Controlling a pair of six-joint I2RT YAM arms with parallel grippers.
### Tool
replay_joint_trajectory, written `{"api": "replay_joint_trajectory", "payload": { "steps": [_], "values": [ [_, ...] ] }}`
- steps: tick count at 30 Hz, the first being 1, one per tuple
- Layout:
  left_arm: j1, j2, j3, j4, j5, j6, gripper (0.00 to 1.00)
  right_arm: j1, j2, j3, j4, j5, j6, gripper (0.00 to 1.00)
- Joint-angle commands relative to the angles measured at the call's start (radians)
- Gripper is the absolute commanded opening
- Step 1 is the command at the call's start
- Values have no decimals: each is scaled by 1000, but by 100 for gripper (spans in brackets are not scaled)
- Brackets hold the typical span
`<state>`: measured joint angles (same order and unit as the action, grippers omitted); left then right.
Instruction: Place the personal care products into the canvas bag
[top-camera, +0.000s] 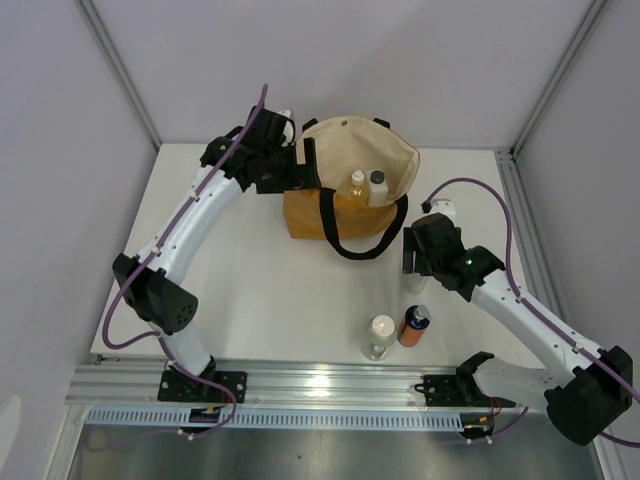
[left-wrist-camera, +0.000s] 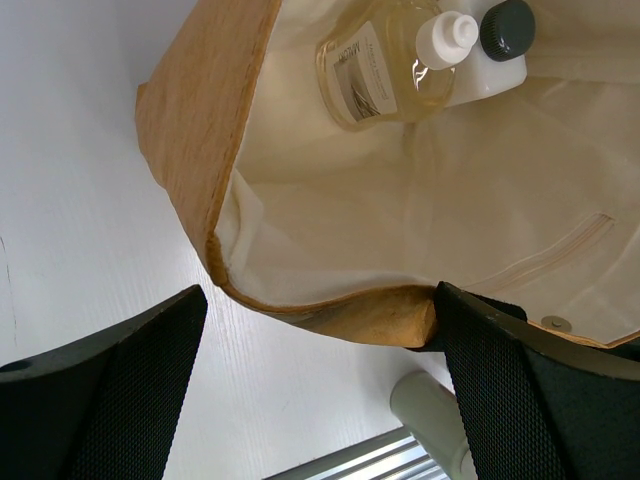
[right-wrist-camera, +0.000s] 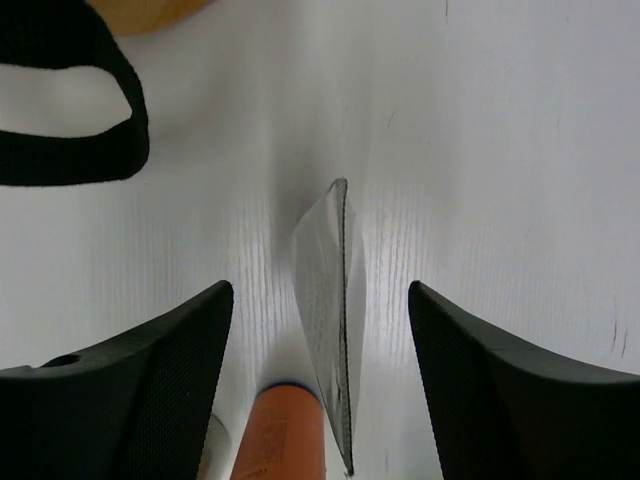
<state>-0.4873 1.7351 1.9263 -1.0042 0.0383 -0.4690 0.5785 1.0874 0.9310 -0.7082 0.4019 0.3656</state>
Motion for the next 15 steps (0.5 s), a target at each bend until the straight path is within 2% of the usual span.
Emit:
{"api": "replay_joint_trajectory", "payload": {
  "steps": [1,9,13,15],
  "values": [
    [4,-52,-7,6,9,16,99,-15,20,-12,98,14,3,76],
    [4,-60,-19,-5,-2,32,99,-81,100,-55,216,-32,22,77],
    [3,-63,-29,-4,-6,30,99,-91,127,-60,222,-44,22,73],
    [3,-65,-29,-2,-6,29,99,-92,135,-60,217,-49,22,68]
  ]
}}
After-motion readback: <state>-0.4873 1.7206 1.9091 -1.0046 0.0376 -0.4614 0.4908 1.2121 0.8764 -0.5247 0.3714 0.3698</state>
